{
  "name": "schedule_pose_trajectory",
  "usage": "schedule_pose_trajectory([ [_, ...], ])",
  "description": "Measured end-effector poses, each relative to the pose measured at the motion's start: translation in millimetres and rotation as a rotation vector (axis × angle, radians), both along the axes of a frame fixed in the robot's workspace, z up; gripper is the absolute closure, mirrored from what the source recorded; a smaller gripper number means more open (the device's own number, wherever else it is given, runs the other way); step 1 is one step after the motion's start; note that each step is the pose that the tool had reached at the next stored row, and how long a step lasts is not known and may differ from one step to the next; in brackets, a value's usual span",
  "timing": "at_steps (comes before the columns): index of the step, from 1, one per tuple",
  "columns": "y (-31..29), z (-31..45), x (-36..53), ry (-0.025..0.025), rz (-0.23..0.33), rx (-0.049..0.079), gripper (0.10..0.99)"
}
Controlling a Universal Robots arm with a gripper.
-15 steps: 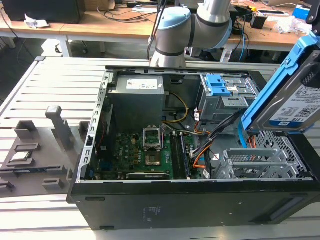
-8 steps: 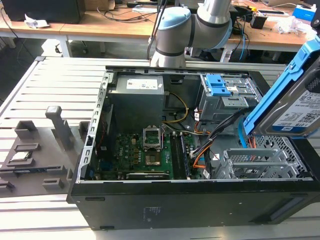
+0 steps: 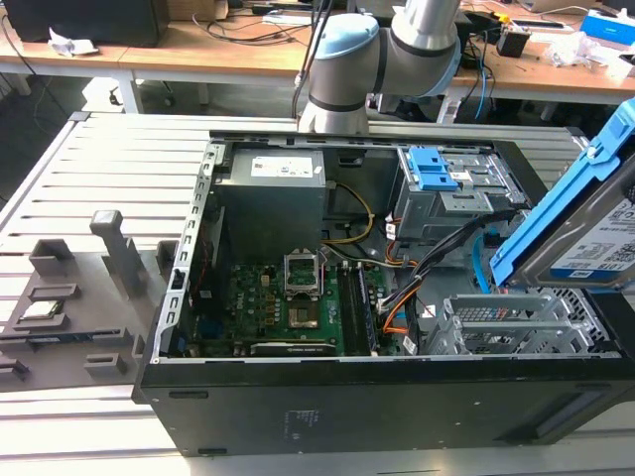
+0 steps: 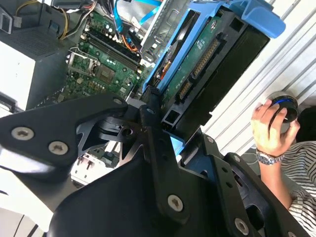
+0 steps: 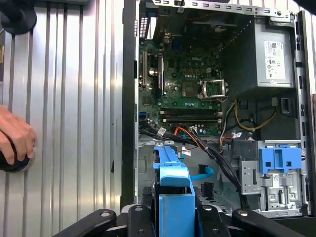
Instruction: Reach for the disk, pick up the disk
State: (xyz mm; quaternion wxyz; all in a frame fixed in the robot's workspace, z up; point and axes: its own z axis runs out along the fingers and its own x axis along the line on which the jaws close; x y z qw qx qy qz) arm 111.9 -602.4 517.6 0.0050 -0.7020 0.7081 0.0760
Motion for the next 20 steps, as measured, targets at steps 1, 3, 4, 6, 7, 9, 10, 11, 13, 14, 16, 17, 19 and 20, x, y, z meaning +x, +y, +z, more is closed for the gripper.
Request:
schedule_pose_trajectory([
  [1,-2.2,-0.2,0.0,0.0,0.0,0.0,0.722],
  [3,-4.8,-1.8,0.0,0.0,0.0,0.0,0.722],
  [4,-5.1,-2.7,0.0,0.0,0.0,0.0,0.722],
  [6,-5.7,-4.0,0.0,0.0,0.0,0.0,0.722],
  [7,-5.9,-4.4,0.0,0.0,0.0,0.0,0.722],
  [9,-6.4,-5.3,0.0,0.0,0.0,0.0,0.722],
  [10,-6.7,-5.8,0.0,0.0,0.0,0.0,0.722],
  [11,-6.9,-6.2,0.0,0.0,0.0,0.0,0.722],
  [13,-7.3,-7.7,0.0,0.0,0.0,0.0,0.722],
  [14,-7.4,-8.8,0.0,0.0,0.0,0.0,0.722],
  [16,-7.6,-14.6,0.0,0.0,-0.002,-0.001,0.722],
  [17,-7.6,-17.7,0.0,0.0,-0.005,-0.001,0.722],
  [19,-7.6,-24.4,0.1,0.0,-0.012,-0.002,0.722],
  [20,-7.6,-26.4,0.1,0.0,-0.012,-0.002,0.722],
])
